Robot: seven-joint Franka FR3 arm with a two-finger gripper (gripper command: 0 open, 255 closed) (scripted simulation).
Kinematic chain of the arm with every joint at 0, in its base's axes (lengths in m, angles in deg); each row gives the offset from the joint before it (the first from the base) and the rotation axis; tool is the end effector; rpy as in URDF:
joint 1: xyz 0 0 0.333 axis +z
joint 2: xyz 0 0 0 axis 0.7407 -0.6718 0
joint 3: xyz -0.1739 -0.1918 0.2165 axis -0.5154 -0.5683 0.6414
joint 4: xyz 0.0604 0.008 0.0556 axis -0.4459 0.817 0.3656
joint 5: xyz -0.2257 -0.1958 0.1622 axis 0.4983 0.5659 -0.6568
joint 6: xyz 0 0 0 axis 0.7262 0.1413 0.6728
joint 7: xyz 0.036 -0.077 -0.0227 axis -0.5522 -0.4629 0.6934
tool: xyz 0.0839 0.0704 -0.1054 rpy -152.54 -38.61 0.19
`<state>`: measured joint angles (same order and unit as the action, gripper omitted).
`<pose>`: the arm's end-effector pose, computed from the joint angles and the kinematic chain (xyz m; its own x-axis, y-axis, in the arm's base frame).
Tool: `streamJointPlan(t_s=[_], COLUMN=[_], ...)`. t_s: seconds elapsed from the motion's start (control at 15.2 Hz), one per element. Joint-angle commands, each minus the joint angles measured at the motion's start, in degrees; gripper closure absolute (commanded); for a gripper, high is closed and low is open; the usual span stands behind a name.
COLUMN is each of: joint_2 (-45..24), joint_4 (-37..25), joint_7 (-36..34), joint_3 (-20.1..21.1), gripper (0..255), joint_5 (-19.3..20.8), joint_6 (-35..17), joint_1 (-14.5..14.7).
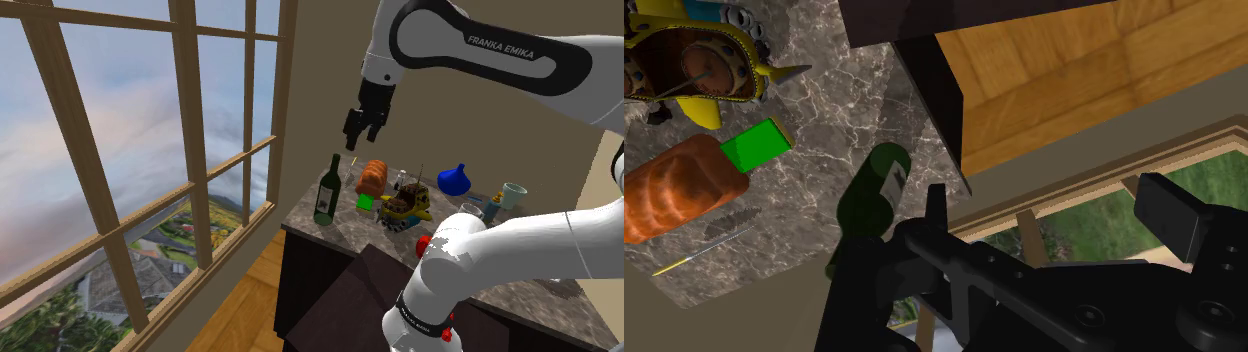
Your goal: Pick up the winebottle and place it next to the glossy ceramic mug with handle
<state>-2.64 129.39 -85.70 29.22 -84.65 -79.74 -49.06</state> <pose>0.2218 -0.0092 0.5966 0.9930 -0.0976 0.0658 -0.1016 -0.9930 0.0599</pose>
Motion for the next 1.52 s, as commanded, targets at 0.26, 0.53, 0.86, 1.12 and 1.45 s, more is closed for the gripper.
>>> streamJointPlan(t_s=[0.26,0.53,0.86,1.12,1.45], joint_2=[-3.53,-8.18,-15.41,-22.15,-31.55], joint_4=[2.12,3.05,2.52,0.74,-3.14], joint_7=[2.93,5.76,9.33,12.41,16.88], joint_3=[-3.51,-7.05,-11.46,-14.94,-19.1], gripper=[0,0,0,0,0], joint_5=[2.19,3.96,5.31,5.37,3.69], joint_6=[-6.4,-12.8,-20.55,-26.33,-32.69], joint_1=[-1.19,-2.28,-3.32,-3.86,-4.21])
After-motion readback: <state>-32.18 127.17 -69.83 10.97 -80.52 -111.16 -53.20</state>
